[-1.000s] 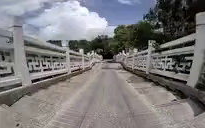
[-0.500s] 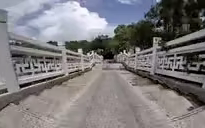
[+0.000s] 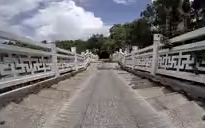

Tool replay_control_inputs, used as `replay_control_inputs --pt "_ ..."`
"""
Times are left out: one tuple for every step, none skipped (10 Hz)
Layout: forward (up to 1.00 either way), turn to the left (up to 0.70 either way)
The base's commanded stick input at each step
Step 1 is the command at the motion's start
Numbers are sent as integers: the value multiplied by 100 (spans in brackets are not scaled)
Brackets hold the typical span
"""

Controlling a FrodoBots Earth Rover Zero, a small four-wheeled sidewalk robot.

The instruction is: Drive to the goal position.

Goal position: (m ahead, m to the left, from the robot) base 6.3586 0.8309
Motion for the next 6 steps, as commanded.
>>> replay_control_inputs --pt "70 0" --pt "70 0" --pt "70 0" --pt "70 0" --pt "70 0" --pt "70 0"
